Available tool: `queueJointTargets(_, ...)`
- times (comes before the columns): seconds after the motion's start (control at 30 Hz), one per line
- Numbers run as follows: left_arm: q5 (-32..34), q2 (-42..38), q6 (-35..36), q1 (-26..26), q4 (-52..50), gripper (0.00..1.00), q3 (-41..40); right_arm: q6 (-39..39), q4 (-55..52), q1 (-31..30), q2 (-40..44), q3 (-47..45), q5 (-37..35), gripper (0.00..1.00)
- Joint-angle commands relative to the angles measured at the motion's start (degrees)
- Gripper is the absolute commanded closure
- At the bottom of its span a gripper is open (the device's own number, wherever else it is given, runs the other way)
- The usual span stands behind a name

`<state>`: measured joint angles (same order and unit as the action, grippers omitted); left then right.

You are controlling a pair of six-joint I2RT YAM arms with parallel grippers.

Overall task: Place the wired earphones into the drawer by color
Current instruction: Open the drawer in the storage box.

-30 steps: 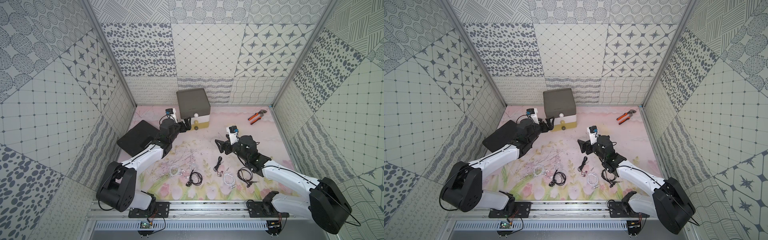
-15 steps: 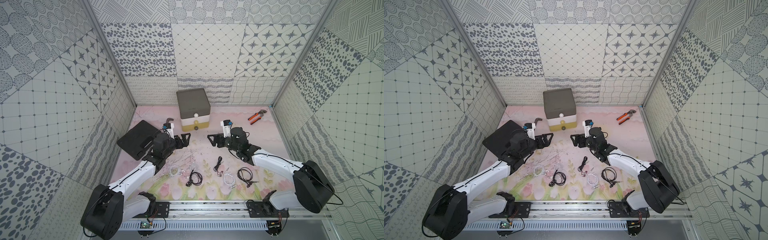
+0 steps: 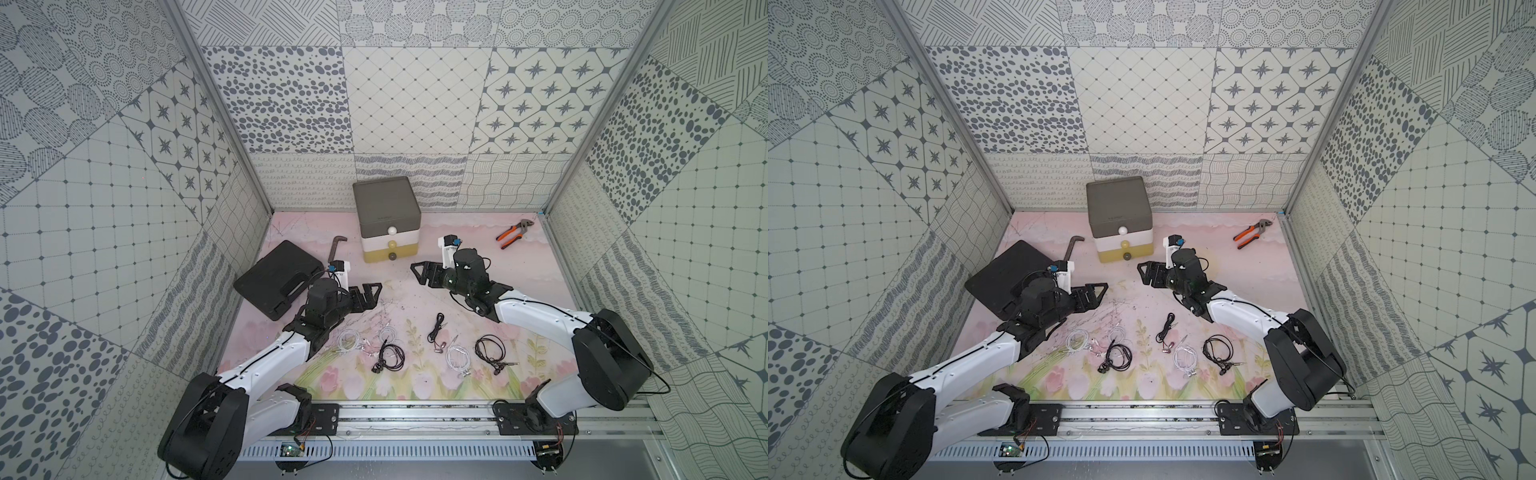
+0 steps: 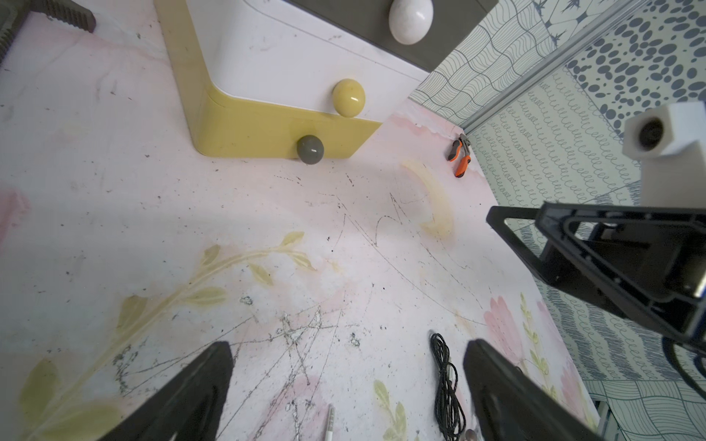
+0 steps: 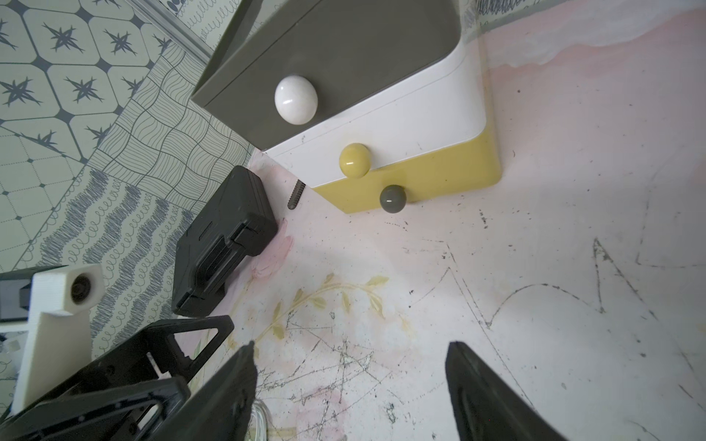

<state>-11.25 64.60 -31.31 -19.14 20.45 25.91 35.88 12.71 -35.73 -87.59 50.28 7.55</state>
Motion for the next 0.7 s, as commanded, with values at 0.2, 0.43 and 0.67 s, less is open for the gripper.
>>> queueJointTargets(0.2, 2.1, -3.7, 4.0, -0.2, 2.0, 0.01, -1.3, 2.6, 5.1, -0.5, -9.1, 6.2, -2.7, 0.25)
queueJointTargets(0.43, 5.8, -5.9, 3.9, -0.2, 1.7, 0.01, -2.7, 4.5, 8.9, -1.7, -17.0, 11.9, -4.1, 0.31)
queueJointTargets(0.67, 8.4, -8.3, 3.9, -0.2, 1.7, 0.01, -3.9, 4.0, 11.0, -3.2, -23.2, 18.3, -8.0, 0.35)
